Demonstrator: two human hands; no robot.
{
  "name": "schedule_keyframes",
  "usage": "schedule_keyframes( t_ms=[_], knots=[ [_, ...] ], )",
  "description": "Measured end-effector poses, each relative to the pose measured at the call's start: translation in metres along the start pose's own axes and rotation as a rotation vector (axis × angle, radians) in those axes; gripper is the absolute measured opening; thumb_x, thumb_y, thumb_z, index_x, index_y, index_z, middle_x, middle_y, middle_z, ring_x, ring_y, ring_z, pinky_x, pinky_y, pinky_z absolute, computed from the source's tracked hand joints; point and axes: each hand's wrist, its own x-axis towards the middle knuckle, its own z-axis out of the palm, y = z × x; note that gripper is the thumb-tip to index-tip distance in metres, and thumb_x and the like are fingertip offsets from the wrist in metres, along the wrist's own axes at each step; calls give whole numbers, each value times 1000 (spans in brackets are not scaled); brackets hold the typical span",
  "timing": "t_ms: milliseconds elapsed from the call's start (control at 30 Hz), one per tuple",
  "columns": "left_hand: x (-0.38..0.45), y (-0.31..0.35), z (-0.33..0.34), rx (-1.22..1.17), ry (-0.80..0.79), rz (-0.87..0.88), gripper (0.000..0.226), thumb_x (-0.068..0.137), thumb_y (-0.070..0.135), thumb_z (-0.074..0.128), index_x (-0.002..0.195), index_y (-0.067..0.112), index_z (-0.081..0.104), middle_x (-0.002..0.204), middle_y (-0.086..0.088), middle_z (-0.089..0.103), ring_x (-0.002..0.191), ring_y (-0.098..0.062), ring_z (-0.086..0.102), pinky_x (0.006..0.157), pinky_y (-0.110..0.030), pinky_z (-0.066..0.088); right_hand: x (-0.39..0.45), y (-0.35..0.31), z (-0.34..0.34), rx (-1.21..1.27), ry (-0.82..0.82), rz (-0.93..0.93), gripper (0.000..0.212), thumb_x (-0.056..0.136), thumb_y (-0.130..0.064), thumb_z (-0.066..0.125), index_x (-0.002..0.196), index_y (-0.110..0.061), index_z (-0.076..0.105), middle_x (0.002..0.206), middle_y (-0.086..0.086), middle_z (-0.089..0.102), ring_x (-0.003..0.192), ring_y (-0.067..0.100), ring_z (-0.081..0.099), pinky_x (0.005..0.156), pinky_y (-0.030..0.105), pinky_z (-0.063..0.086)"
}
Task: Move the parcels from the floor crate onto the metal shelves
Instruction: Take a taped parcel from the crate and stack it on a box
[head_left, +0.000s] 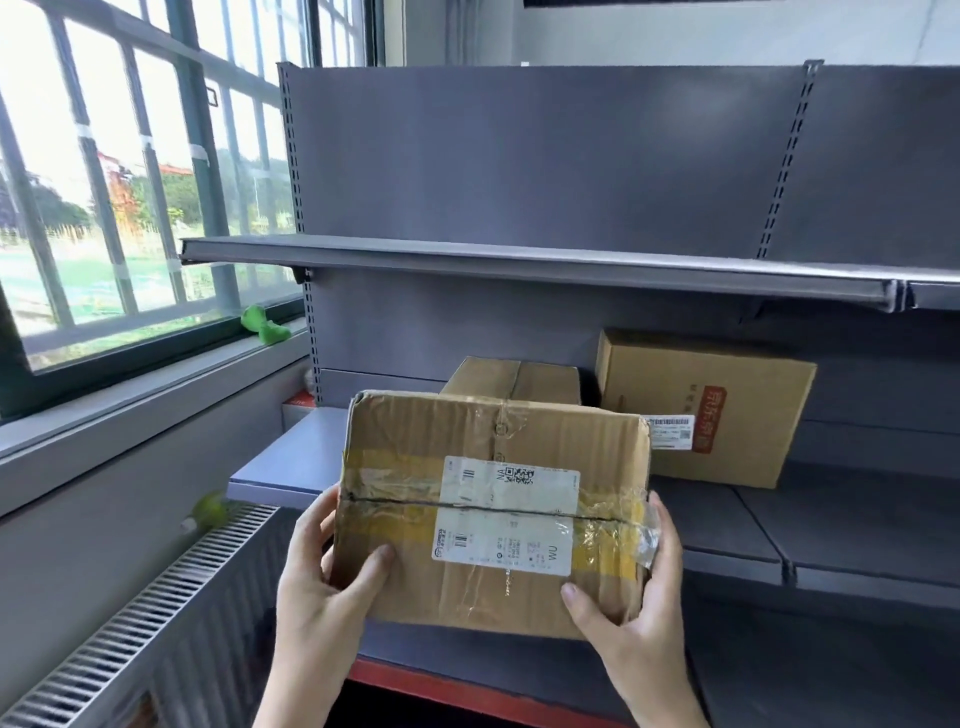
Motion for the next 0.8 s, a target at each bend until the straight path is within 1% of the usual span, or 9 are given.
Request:
schedule_keyframes(
  t_ms=[100,200,233,300,400,500,600,667,800],
  knots=[
    [36,-5,-3,-10,-37,36,67,78,-14,63,106,46,53,108,6,65,83,5,66,65,-8,50,22,2,23,-12,21,-27,109,66,11,76,125,-65,26,127,-42,40,122,-12,40,91,1,35],
    [78,-10,3,-21,-119,75,61,79,-9,64,115,38,53,113,0,64,90,0,66,71,-12,52,50,6,37,-48,89,-83,101,63,-7,75,126,-66,24,128,-44,37,123,-13,37,92,1,33],
    [92,-12,8,-37,-159,81,59,80,-9,63,120,32,52,116,-3,63,93,-3,66,73,-14,53,61,7,39,-54,104,-91,98,62,-10,73,126,-66,23,128,-44,36,123,-13,36,93,1,33],
    [116,-14,20,-51,-219,103,56,81,-10,63,124,23,49,120,-8,61,93,1,65,74,-14,52,84,9,40,-74,110,-113,97,64,-11,71,129,-62,20,131,-45,32,126,-12,33,96,2,32],
    [147,-20,39,-32,-245,168,55,80,-9,64,124,19,47,119,-7,59,94,9,60,73,-8,48,116,15,38,-126,113,-153,92,67,-15,71,134,-48,17,140,-33,25,131,-11,26,103,6,27],
    [169,-39,56,-7,-240,199,54,80,-6,66,125,16,47,123,-6,57,101,10,55,77,-8,47,140,34,37,-170,103,-181,88,68,-25,72,135,-42,17,141,-25,20,132,-11,23,105,8,25],
    [179,-65,69,11,-207,226,55,79,-4,67,125,18,48,124,-5,57,106,5,55,78,-6,46,147,66,37,-173,107,-208,92,67,-17,72,134,-45,16,140,-22,23,130,-11,26,102,5,27],
    [183,-82,77,25,-192,253,56,79,-4,67,123,25,49,124,-4,57,111,-4,55,78,-5,45,148,88,38,-171,110,-229,92,67,-17,72,133,-48,16,140,-22,25,129,-11,27,99,4,28],
    [191,-102,85,-5,-178,317,57,79,-4,66,123,27,48,126,-5,56,115,-14,54,81,-8,47,154,109,38,-128,119,-296,95,67,-19,73,130,-60,16,138,-34,28,128,-12,31,96,2,30]
  ],
)
